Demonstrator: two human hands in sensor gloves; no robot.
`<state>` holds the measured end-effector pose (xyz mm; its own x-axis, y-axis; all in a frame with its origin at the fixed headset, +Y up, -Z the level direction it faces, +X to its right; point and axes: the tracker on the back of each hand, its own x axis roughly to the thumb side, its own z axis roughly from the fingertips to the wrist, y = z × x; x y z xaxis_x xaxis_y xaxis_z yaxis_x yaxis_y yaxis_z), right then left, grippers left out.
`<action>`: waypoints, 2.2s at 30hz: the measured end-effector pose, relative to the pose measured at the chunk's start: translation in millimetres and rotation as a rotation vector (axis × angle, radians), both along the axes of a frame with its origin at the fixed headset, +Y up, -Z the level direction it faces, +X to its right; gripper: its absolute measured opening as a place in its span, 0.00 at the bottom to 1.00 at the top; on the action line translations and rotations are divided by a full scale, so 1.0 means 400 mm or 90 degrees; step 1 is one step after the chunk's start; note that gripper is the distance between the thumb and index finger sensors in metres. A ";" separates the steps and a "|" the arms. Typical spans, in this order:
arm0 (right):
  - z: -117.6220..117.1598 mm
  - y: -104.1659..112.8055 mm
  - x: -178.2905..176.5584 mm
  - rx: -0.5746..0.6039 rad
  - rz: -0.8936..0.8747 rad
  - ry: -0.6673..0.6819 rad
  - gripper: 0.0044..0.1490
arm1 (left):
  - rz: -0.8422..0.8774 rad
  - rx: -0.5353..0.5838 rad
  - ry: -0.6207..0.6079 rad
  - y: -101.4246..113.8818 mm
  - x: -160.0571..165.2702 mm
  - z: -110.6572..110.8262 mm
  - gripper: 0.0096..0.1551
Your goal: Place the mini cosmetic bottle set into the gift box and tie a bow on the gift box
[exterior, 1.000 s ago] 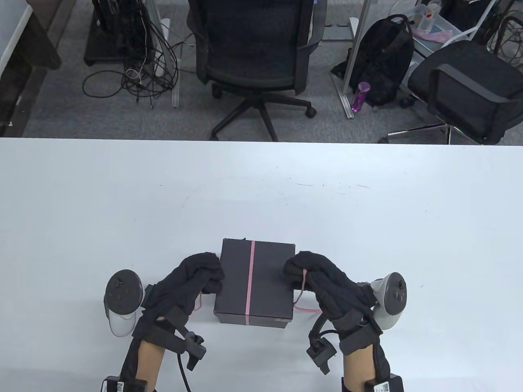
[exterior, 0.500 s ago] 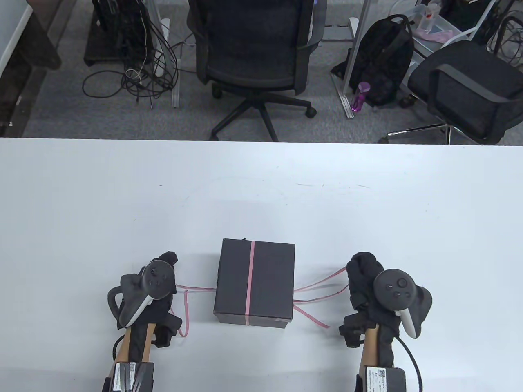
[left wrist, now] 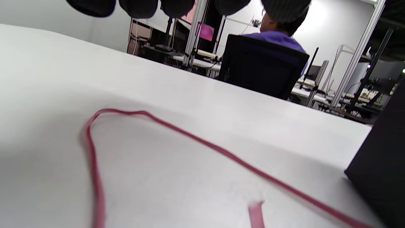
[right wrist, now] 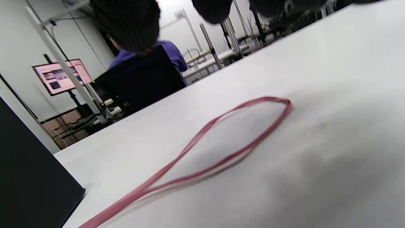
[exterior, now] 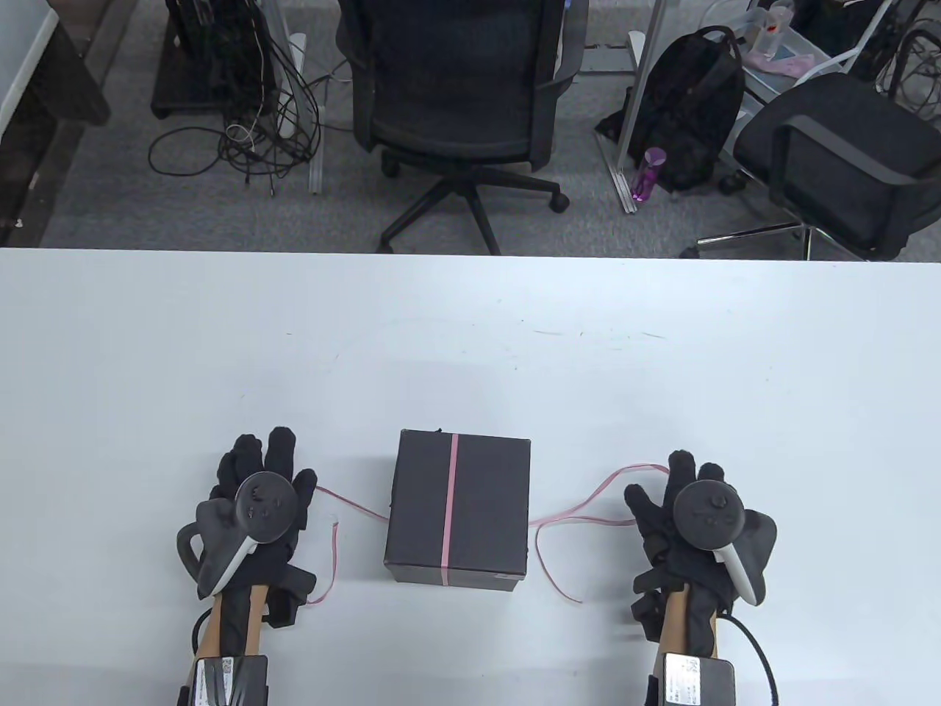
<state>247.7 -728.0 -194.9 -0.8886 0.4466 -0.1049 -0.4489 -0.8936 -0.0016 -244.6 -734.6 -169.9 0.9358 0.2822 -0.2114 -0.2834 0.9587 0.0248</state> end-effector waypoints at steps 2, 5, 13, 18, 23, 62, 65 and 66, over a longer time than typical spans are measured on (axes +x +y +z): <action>-0.006 -0.005 -0.013 0.010 0.013 0.042 0.38 | 0.008 0.019 0.002 0.006 0.003 0.003 0.40; -0.018 -0.032 -0.047 -0.046 0.013 0.107 0.35 | 0.000 0.017 -0.007 -0.001 0.013 0.002 0.39; -0.035 -0.112 -0.123 -0.266 0.244 0.123 0.56 | -0.039 -0.029 -0.015 -0.038 0.028 -0.002 0.39; -0.039 -0.118 -0.148 -0.268 0.286 0.131 0.53 | -0.051 -0.029 -0.018 -0.040 0.034 -0.002 0.38; -0.040 -0.123 -0.153 -0.238 0.274 0.143 0.51 | -0.046 -0.033 -0.021 -0.042 0.033 -0.004 0.38; -0.001 -0.056 -0.025 0.018 -0.531 0.071 0.24 | -0.039 -0.047 -0.044 -0.049 0.029 -0.004 0.37; 0.004 -0.039 -0.027 0.054 -0.435 0.060 0.25 | -0.031 -0.041 -0.042 -0.044 0.022 -0.002 0.36; 0.005 -0.036 -0.028 0.059 -0.409 0.060 0.26 | -0.030 -0.040 -0.040 -0.044 0.020 -0.001 0.36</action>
